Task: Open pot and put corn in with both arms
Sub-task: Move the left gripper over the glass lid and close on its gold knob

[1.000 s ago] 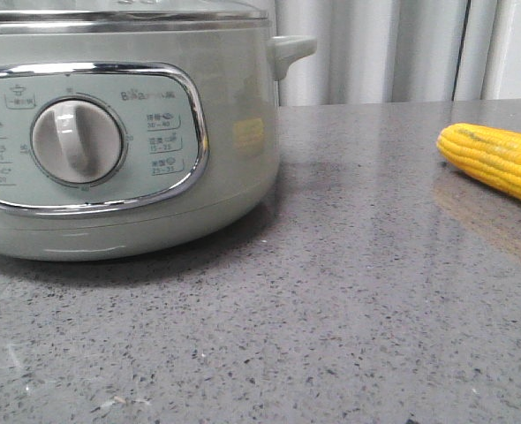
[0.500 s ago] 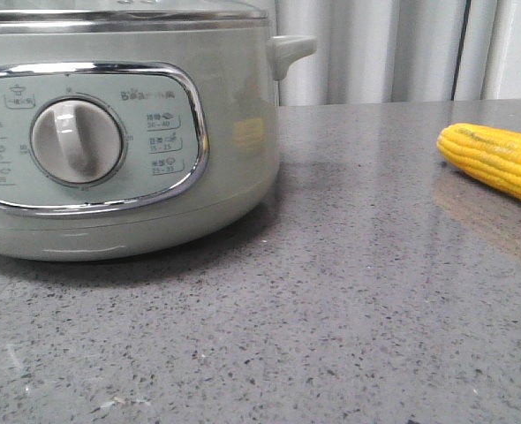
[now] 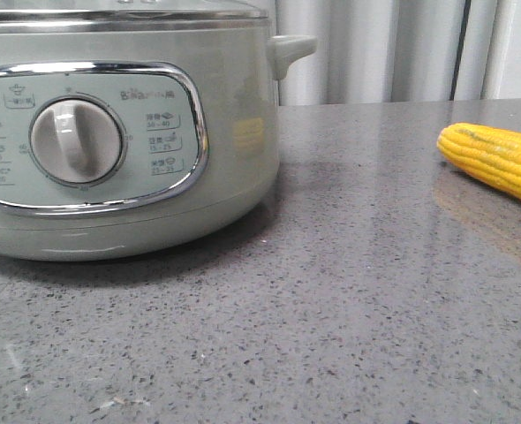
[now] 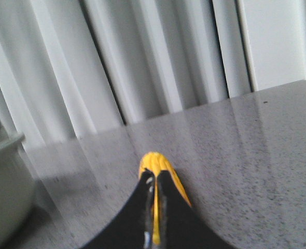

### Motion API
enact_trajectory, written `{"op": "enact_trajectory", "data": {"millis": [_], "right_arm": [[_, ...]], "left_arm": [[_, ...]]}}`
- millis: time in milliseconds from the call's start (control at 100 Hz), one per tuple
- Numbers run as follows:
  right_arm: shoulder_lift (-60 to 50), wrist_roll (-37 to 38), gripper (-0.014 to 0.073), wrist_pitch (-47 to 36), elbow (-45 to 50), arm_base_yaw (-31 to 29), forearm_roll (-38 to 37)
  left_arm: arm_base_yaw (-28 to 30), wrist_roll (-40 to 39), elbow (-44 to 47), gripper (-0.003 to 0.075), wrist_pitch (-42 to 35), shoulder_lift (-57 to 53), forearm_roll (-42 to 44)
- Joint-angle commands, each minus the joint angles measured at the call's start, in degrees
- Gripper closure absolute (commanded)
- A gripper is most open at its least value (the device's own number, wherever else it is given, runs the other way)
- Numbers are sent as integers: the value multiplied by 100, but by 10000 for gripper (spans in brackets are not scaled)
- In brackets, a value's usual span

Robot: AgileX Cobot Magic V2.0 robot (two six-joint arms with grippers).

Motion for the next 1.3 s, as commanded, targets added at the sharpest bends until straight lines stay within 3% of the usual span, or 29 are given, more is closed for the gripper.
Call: {"op": "enact_trajectory", "data": {"millis": [0,130,340,430,540,610,730,920,1080,1290], "right_arm": [[-131,-16,659,-515,-240,-37,452],[-4,-42,659,494,-971,-37,265],[972,-42,643,1804,-2220,-37,-884],[1488,-53,560,2119,-2707,-37,-1065],[2024,-83,350,2405,-3202,-37,-1089],[2275,-107,227,2565,-3433,-37,-1089],[2583,-121,132,2794,-3704,-37,-1212],[2830,-305,133,2793,-3774,-37,-1212],[2854,-346,134,2793,-3774,-37,-1212],[2854,-346,134,2793,-3774,-37,-1212]], "left_arm": [[-23,-103,46,741,-891,-148,-565],[-23,-103,-529,741,-321,24,-285],[-23,-103,-1949,722,1228,999,1592],[-23,-103,-2463,589,1425,1485,2125],[-23,-103,-2858,335,1425,1990,2500],[-23,-103,-3053,263,1438,2256,2514],[-35,-92,-3355,260,1450,2655,2537],[-450,781,-4122,264,2110,3389,2537],[-824,940,-4961,330,2894,4185,2598],[-1278,1026,-5482,325,2737,4821,2576]]}}
